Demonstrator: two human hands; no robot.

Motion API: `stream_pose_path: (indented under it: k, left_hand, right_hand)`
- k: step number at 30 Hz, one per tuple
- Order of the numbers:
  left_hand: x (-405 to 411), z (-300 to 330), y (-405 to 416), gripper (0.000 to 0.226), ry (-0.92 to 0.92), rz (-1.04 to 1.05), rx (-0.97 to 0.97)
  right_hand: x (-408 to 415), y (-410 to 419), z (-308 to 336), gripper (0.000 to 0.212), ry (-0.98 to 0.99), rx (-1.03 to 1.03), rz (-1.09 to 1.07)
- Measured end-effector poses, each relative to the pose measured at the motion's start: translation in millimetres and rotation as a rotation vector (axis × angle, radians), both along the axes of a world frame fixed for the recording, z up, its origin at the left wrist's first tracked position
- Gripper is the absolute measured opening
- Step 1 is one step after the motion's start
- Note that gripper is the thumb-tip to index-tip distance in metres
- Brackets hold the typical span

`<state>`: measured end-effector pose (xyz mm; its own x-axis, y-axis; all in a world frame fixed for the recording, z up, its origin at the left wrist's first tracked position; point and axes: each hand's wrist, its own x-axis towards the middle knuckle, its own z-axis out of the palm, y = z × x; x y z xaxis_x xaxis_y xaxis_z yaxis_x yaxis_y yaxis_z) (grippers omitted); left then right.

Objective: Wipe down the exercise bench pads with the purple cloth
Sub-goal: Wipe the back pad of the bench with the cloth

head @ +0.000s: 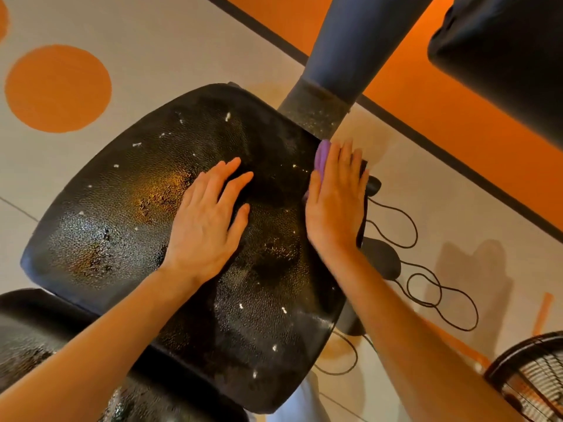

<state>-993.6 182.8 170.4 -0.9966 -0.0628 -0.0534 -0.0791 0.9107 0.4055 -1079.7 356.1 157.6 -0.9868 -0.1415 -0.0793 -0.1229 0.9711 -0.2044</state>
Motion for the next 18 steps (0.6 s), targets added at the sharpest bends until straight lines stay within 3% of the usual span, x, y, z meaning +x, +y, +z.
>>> stream_pose_path:
  k: [2, 4, 8, 10, 13, 15, 18]
  left_hand:
    - [-1.0, 3.2, -7.5, 0.050, 0.004, -0.016, 0.003]
    - [-3.4, 5.7, -20.5, 0.050, 0.022, 0.000, -0.032]
    - [-7.5, 2.2, -45.1, 0.051, 0.001, 0.074, -0.104]
    - [-8.4, 0.9, -47.3, 0.053, -0.022, 0.085, -0.123]
    - [-8.5, 2.2, -45.1, 0.053, -0.030, 0.096, -0.115]
    - [-8.6, 3.1, -45.0, 0.052, -0.031, 0.105, -0.106]
    - [-8.4, 2.2, -45.6, 0.052, -0.045, 0.105, -0.107]
  right_hand:
    - [70.3, 6.0, 15.4, 0.055, -0.057, 0.015, 0.200]
    - [88.9, 16.1, 17.5, 0.055, -0.086, 0.042, 0.321]
    - [-32.3, -17.8, 0.7, 0.060, -0.031, 0.006, 0.034]
    - [-38.8, -30.9, -4.5, 0.059, -0.035, -0.002, -0.019]
    - [48.8, -22.5, 14.4, 0.059, -0.057, 0.014, 0.237]
    - [64.0, -9.4, 14.6, 0.060, -0.103, 0.028, 0.370]
    - [-12.2, -34.9, 1.3, 0.060, -0.044, 0.020, 0.212]
